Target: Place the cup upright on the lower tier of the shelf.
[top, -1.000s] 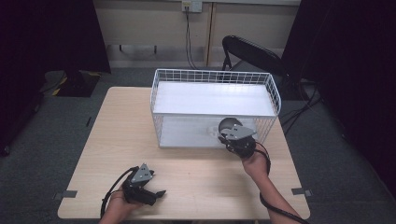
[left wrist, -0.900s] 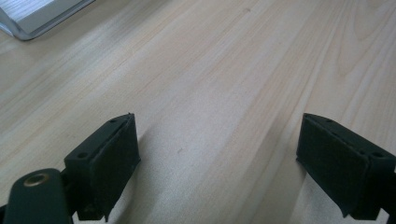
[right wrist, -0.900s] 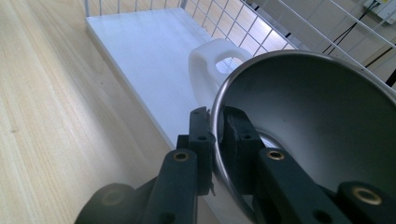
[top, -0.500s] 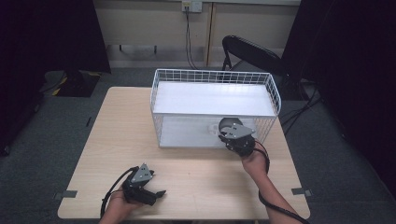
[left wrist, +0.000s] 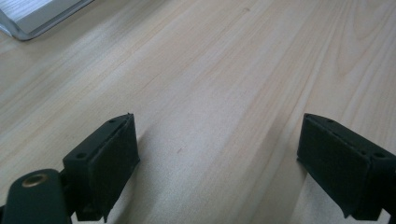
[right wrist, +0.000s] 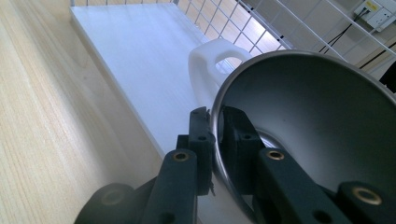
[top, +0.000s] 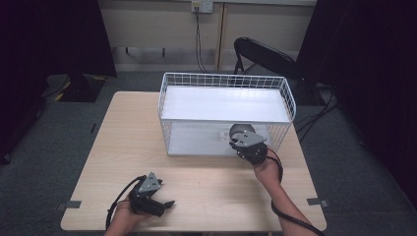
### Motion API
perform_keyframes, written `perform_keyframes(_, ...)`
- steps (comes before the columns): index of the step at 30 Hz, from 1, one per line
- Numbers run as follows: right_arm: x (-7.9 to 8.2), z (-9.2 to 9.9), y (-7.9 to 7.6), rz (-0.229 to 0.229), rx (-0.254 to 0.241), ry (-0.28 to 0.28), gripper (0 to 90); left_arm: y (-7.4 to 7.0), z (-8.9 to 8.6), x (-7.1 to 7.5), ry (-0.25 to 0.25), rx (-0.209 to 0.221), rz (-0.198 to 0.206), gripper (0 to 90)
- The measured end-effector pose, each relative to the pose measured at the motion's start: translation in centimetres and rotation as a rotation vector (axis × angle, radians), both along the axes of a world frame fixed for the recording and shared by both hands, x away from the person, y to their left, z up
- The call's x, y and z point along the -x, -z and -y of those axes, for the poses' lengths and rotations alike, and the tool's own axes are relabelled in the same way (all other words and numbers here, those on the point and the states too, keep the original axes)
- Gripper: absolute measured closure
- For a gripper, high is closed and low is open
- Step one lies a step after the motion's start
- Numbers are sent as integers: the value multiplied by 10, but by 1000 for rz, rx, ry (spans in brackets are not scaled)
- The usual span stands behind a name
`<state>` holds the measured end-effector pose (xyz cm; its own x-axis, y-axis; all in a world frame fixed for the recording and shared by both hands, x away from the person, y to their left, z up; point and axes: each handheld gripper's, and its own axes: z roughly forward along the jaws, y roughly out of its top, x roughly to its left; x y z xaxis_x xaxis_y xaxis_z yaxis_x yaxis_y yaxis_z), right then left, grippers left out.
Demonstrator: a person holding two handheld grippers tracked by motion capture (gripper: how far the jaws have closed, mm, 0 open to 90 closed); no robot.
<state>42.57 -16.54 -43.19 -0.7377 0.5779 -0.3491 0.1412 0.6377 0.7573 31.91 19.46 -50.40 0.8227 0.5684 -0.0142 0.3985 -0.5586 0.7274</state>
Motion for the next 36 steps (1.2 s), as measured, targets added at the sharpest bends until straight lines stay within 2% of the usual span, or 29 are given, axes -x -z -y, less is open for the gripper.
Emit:
perform_keyframes(15, 0, 2, 7, 16, 22, -7, 819, 0, 0, 0, 2, -1, -1, 113)
perform_keyframes(30, 1, 3, 7, 31, 39, -12, 809, 0, 0, 0, 1, -2, -2, 111)
perform_keyframes(36, 2, 4, 4, 57, 32, -7, 795, 0, 0, 0, 1, -3, -2, 108)
